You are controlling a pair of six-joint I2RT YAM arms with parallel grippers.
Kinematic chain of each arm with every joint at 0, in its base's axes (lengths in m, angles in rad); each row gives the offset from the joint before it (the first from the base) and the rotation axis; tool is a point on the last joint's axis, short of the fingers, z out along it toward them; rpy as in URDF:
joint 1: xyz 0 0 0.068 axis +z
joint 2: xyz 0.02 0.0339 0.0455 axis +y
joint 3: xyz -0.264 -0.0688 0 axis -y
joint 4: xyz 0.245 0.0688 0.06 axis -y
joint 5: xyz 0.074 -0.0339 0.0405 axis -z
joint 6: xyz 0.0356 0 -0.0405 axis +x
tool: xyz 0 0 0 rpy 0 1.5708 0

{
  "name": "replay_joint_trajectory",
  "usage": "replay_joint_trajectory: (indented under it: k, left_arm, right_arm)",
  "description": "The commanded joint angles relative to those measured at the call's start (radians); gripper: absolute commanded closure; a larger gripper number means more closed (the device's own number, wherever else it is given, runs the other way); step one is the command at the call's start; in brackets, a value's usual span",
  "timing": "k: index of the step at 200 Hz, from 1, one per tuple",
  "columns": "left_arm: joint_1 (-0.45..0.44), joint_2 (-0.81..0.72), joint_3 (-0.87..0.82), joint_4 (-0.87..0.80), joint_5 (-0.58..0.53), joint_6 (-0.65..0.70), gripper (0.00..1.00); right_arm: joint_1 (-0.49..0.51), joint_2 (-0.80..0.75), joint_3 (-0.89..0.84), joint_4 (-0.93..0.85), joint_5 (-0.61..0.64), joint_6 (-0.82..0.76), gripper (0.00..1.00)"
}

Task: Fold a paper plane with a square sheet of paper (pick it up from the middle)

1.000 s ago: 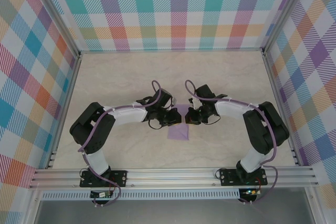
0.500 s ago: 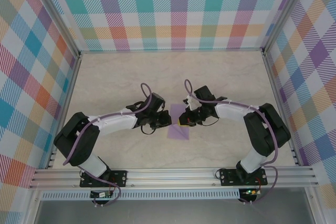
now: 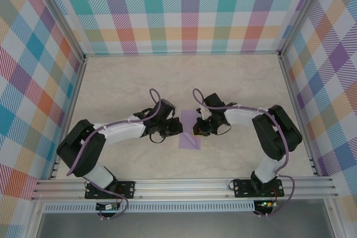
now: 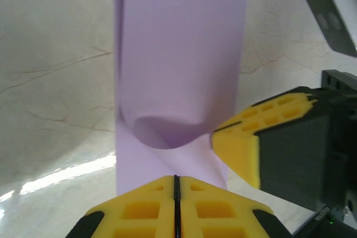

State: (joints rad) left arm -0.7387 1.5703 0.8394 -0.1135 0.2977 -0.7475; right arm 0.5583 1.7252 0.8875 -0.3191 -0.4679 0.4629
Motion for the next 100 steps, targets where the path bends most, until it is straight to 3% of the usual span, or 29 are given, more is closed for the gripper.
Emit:
replay_joint_trajectory:
  k: [1, 100]
  left_arm:
    - [-0.018, 0.024, -0.008, 0.081, 0.080, -0.012, 0.91]
    - [-0.038, 0.133, 0.056, 0.126, 0.147, -0.015, 0.91]
  right_arm:
    - [0.000, -0.030, 0.030, -0.035, 0.065, -0.012, 0.95]
    - [0.000, -0.043, 0.035, -0.047, 0.163, -0.006, 0.95]
